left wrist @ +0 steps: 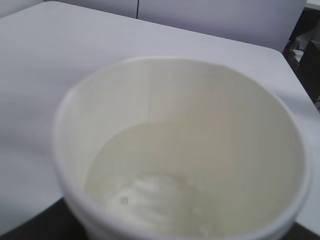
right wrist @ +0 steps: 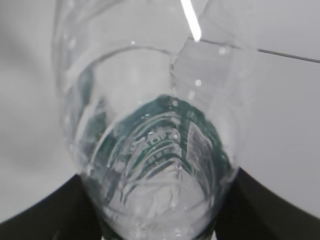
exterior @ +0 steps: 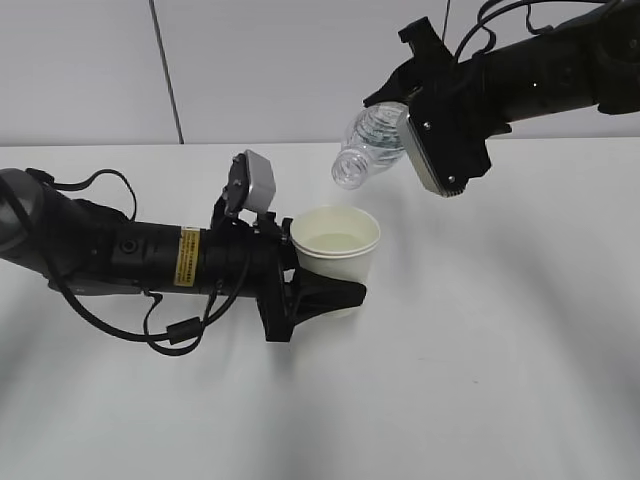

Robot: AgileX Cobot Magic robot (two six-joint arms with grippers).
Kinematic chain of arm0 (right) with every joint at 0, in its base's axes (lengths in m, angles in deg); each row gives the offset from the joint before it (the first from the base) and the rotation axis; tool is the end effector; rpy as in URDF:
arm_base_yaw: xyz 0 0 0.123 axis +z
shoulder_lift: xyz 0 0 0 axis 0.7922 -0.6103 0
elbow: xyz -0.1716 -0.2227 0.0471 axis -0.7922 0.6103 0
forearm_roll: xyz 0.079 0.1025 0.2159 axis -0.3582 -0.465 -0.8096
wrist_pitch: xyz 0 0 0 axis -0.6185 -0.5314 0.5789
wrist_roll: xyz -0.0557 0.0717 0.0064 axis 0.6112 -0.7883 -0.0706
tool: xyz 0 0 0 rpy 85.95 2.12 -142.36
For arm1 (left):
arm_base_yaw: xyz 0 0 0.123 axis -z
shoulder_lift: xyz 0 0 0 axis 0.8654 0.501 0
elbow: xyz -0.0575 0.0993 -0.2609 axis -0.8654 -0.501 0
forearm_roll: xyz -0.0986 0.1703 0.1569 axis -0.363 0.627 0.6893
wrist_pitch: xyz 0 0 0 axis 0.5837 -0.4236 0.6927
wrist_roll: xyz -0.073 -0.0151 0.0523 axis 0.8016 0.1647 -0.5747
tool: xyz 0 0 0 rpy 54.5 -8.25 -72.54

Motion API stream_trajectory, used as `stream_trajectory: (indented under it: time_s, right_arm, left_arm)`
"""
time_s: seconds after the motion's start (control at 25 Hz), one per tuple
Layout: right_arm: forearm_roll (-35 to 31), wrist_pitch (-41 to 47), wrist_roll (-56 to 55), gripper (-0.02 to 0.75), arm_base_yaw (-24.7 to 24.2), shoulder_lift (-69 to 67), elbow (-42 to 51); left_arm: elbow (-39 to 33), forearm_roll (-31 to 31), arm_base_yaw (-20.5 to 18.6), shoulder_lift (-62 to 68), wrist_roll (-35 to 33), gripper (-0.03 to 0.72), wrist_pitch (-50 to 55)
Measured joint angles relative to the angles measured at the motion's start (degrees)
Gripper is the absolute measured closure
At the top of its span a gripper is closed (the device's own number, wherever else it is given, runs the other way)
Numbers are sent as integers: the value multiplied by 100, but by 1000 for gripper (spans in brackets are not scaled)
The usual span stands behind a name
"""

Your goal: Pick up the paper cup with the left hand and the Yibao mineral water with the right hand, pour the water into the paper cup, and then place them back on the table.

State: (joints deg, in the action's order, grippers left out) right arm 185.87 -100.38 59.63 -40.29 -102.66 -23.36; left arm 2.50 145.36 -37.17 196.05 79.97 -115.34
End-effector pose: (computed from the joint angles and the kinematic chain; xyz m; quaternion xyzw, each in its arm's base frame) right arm 0.3999 0.1196 0.2557 -0.8045 0.3090 -0.2708 0.4288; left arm 0.3221 -0.2175 0.1194 0.4964 0.6205 -0.4213 0.4372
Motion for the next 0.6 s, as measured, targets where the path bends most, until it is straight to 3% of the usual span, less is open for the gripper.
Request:
stream_trajectory:
  time_s: [0.6]
  right_arm:
    - [0, 179, -2569, 293, 0, 0, 0]
  left_arm:
    - [0, 58, -203, 0, 0, 276, 69]
